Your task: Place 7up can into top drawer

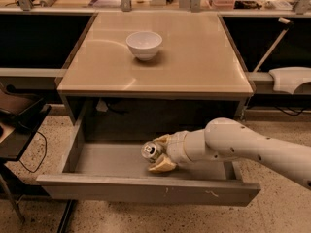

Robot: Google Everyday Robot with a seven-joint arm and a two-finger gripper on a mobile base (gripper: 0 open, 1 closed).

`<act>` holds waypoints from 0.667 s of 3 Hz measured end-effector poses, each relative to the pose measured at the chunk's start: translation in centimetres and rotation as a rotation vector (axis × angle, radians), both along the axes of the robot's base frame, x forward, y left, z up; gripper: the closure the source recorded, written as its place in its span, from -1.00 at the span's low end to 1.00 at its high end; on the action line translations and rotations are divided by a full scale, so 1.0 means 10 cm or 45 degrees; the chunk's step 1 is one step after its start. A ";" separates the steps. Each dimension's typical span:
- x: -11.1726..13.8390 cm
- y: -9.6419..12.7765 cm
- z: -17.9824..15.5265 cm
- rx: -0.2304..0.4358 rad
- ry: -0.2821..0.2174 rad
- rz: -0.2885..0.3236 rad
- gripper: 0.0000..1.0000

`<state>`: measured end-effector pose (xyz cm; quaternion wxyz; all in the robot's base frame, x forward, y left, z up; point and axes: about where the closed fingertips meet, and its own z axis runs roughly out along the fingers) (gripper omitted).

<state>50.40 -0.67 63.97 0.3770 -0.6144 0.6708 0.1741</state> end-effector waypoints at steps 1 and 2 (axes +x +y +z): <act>0.00 0.00 0.00 0.000 0.000 0.000 -1.00; 0.00 0.00 0.00 0.000 0.000 0.000 -1.00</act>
Offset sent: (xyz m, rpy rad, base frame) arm 0.0000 0.0000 0.0000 0.0000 0.0000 0.0001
